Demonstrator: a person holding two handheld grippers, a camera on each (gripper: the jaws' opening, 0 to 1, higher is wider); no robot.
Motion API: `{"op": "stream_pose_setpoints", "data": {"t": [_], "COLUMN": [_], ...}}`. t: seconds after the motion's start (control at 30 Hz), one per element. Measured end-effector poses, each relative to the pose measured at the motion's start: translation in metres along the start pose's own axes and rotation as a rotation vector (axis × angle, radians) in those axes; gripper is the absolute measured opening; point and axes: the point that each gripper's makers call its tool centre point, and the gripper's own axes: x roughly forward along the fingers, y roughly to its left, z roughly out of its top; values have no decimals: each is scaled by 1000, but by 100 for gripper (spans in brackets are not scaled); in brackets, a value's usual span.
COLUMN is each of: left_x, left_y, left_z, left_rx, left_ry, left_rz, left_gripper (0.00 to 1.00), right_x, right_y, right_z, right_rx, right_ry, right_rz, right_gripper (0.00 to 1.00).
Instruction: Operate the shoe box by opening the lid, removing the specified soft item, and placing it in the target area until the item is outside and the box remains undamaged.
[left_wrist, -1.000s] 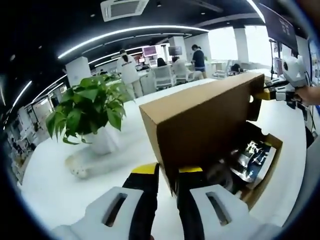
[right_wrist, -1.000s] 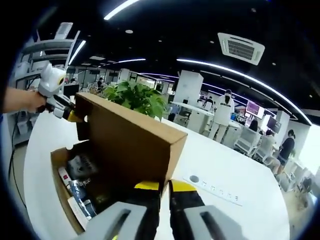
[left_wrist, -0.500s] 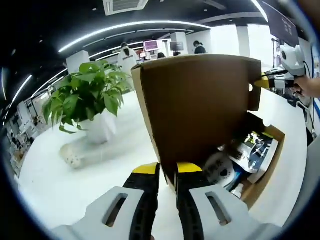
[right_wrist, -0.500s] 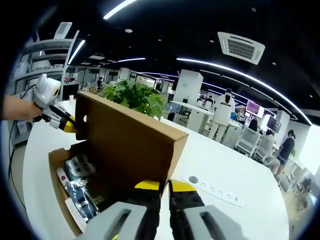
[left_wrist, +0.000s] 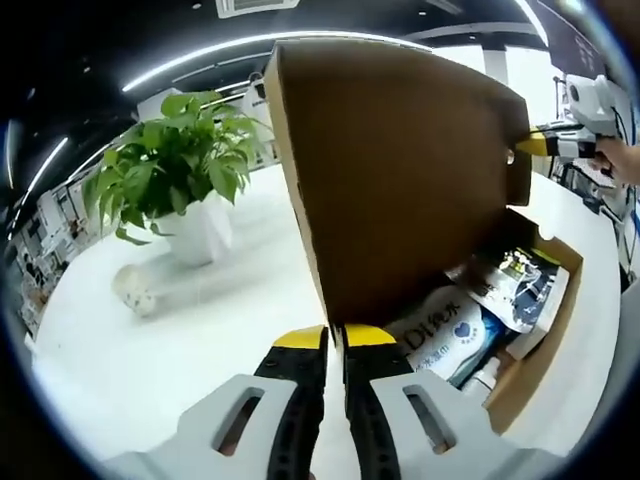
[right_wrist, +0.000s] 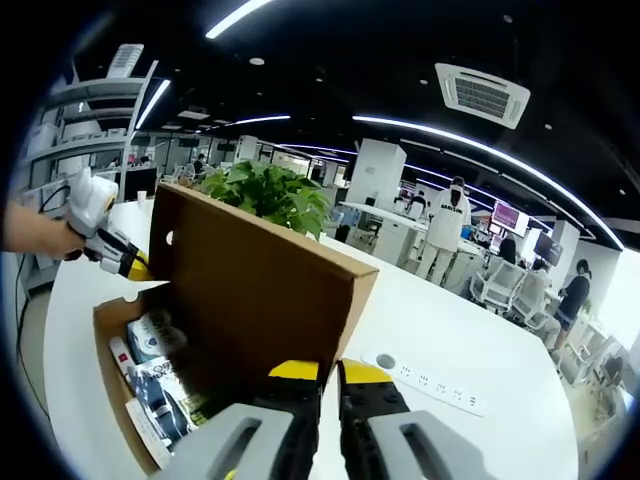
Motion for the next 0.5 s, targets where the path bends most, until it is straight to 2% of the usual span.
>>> {"op": "stream_pose_setpoints", "data": {"t": [0.43, 0.5], "left_x": [6, 5], "left_y": [2, 2], "left_z": [-1, -1], "left_rx": [-21, -29], "left_ry": [7, 8], "left_rz": [9, 7], "left_gripper": [1, 1], "right_x": [4, 5], "right_y": [-2, -2], "right_z": [1, 1], "right_rx": [6, -19], "right_ry": [-4, -10], "right_rz": [9, 21], "right_gripper": [1, 2]}}
